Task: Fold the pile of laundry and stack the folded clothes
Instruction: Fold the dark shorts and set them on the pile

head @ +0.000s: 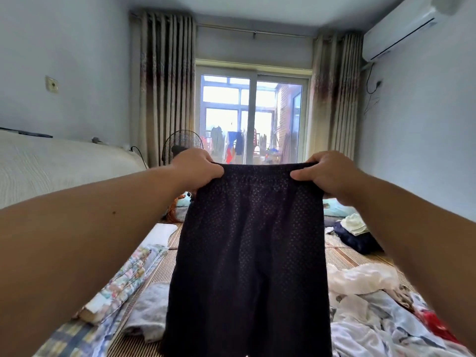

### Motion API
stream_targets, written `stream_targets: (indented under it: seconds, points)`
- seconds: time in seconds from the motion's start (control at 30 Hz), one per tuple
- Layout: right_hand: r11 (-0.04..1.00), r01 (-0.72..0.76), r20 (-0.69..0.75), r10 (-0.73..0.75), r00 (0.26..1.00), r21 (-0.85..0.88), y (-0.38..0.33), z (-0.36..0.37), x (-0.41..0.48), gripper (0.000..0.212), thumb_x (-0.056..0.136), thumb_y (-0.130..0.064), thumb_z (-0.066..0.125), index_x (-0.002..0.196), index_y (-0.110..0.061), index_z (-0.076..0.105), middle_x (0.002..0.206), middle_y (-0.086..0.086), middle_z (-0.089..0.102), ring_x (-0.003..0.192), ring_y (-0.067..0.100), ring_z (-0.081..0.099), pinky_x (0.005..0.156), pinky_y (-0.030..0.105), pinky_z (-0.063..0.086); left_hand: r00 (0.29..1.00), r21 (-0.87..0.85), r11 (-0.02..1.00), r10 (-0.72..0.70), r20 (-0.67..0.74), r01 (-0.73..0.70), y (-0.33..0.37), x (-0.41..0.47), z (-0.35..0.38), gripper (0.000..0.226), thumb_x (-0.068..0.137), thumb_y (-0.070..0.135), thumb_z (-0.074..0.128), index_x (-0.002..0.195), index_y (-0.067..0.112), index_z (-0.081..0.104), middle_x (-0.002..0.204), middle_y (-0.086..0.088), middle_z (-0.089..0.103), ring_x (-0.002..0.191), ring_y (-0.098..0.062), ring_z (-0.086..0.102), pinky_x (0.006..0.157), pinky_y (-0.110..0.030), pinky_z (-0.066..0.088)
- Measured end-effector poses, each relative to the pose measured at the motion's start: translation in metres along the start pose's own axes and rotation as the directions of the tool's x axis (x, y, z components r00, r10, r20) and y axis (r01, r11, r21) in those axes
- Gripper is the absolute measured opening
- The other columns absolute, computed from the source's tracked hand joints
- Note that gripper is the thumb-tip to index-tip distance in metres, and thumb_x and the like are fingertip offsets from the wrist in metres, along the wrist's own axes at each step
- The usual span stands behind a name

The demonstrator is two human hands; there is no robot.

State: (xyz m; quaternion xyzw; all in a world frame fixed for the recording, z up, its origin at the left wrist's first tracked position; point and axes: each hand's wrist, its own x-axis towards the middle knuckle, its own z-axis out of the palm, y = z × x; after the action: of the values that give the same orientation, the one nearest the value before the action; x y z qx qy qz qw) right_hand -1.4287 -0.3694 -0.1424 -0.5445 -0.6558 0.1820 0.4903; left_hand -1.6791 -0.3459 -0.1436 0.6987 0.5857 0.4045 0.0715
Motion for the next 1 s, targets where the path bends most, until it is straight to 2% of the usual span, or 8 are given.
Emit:
stream_targets:
  seconds: [0.13,0.27,0.4,0.53,0.67,0.77,0.87,1.0]
  points:
    - [0.982,-0.1,-0.033,0.107,0.994,0.16,-0.001,0.035,-0.009,0.018,0.08,-0.01,0.075,0.084,-0.008,0.058,0.081,0.01,0.065,0.065,0.016,0.061,0.053,0.025,0.054,0.981,-0.218,0.958,-0.168,0.101,0.186,0.021,-0.008,0.019,0.014,0.082,0.022,0.064,0.085,0.008,0.062,0.077,-0.007,0.064,0.065,-0.018,0.063,0.054,-0.026,0.053]
    - [0.913,-0.139,0.095,0.11,0.989,0.385,-0.004,0.057,-0.019,0.007,0.089,-0.017,0.068,0.089,-0.013,0.062,0.086,0.009,0.067,0.065,0.015,0.065,0.049,0.023,0.053,0.973,-0.372,0.906,-0.141,0.183,0.201,0.044,-0.017,0.032,0.015,0.082,0.021,0.067,0.074,0.01,0.061,0.059,-0.005,0.062,0.048,-0.014,0.06,0.045,-0.019,0.045]
    - [0.856,-0.148,0.244,0.027,0.969,0.495,-0.006,0.059,-0.026,0.035,0.085,-0.04,0.067,0.1,-0.008,0.067,0.087,0.006,0.072,0.073,0.018,0.071,0.064,0.028,0.057,0.968,-0.342,0.925,-0.086,0.234,0.165,0.056,-0.025,0.027,0.039,0.09,0.048,0.057,0.093,0.011,0.066,0.084,-0.004,0.071,0.065,-0.015,0.067,0.058,-0.022,0.047]
    - [0.909,-0.123,0.264,0.014,0.964,0.399,0.002,0.056,-0.025,0.018,0.081,-0.009,0.073,0.098,-0.005,0.068,0.091,0.013,0.072,0.08,0.022,0.069,0.072,0.035,0.059,0.887,-0.283,0.948,0.002,0.461,0.145,0.048,-0.035,0.015,0.05,0.091,0.061,0.043,0.109,0.019,0.064,0.097,0.001,0.068,0.075,-0.014,0.067,0.073,-0.028,0.048]
    - [0.901,-0.159,0.303,0.033,0.952,0.403,0.008,0.051,-0.023,0.024,0.083,0.005,0.064,0.103,-0.006,0.068,0.099,0.014,0.073,0.089,0.027,0.07,0.083,0.041,0.057,0.968,-0.06,0.996,0.085,0.235,-0.073,0.018,-0.027,0.014,0.048,0.082,0.05,0.068,0.122,0.026,0.057,0.11,0.0,0.061,0.091,-0.015,0.06,0.07,-0.027,0.046]
    - [0.879,-0.164,0.356,-0.007,0.934,0.447,0.011,0.043,-0.019,0.029,0.082,0.007,0.061,0.11,-0.003,0.066,0.104,0.016,0.073,0.098,0.029,0.07,0.087,0.041,0.055,0.894,-0.234,0.963,-0.016,0.448,0.135,-0.012,-0.021,0.023,0.087,0.067,0.049,0.082,0.14,0.033,0.037,0.131,0.004,0.048,0.115,-0.025,0.054,0.094,-0.035,0.041]
    - [0.856,-0.202,0.398,-0.005,0.917,0.476,0.018,0.039,-0.013,0.034,0.073,0.005,0.065,0.108,0.002,0.066,0.105,0.018,0.072,0.1,0.031,0.069,0.089,0.041,0.054,0.779,-0.408,0.873,0.055,0.624,0.266,-0.032,-0.016,0.043,0.038,0.085,0.025,0.069,0.121,0.024,0.057,0.118,0.003,0.063,0.096,-0.017,0.058,0.093,-0.034,0.039]
    - [0.848,-0.239,0.417,0.024,0.909,0.472,0.027,0.04,-0.001,0.039,0.068,0.003,0.067,0.107,0.003,0.065,0.099,0.016,0.073,0.084,0.023,0.072,0.071,0.03,0.059,0.813,-0.559,0.757,0.064,0.579,0.339,-0.034,-0.009,0.063,0.023,0.093,0.002,0.043,0.107,0.01,0.059,0.097,-0.006,0.066,0.083,-0.018,0.063,0.088,-0.034,0.049]
